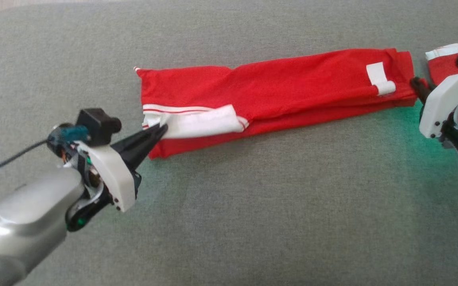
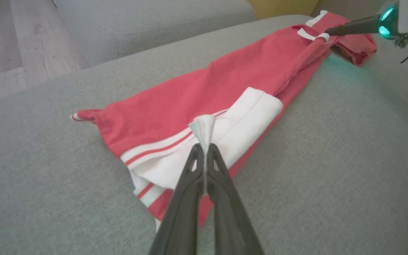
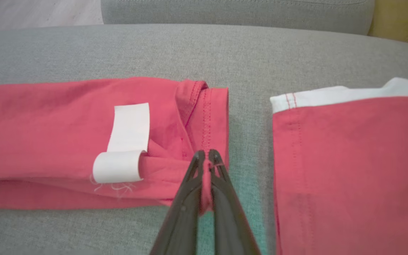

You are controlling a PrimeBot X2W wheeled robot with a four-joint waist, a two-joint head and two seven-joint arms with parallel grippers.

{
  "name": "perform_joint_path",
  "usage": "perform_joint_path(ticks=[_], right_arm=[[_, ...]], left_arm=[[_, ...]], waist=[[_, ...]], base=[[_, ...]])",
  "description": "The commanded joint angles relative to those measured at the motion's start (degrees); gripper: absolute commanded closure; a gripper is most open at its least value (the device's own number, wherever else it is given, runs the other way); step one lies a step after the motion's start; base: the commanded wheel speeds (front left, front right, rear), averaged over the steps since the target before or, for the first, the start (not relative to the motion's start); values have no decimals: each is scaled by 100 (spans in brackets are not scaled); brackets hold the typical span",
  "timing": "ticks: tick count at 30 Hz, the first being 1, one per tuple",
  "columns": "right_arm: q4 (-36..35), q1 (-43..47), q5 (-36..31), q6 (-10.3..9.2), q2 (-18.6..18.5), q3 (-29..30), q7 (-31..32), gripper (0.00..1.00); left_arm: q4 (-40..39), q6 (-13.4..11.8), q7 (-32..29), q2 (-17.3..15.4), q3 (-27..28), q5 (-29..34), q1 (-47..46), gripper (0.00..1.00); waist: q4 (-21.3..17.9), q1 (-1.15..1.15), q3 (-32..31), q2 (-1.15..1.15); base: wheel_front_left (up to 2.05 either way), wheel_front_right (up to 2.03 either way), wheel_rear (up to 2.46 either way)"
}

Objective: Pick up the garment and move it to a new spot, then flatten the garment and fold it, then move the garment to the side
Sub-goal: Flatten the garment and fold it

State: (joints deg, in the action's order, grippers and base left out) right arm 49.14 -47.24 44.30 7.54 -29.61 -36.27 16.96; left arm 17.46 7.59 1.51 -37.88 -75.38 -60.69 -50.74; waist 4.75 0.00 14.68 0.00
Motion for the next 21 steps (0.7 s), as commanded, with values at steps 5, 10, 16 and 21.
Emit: perform_joint_path(ticks=[5,10,16,21], right_arm=[[-46,103,178,-5,-58,-16,19,0],[-78,59,323,-5,3,118,-186,0],[-424,7,562,-5,153,422,-923,0],[-800,107,517,-5,322,656,-1788,0]], left_arm=[[282,-127,143,33,268,29,-29,0],[479,-416,516,146,472,-19,47,0],[623,-907,1225,247,1165,-308,249,0],[170,-1316,1344,440,2491,-35,602,0]], waist=[[-108,0,-88,0],[-174,0,-221,0],[-250,0,-503,0],[-245,0,-713,0]], base=[[0,0,0],[0,0,0],[0,0,0],[0,0,0]])
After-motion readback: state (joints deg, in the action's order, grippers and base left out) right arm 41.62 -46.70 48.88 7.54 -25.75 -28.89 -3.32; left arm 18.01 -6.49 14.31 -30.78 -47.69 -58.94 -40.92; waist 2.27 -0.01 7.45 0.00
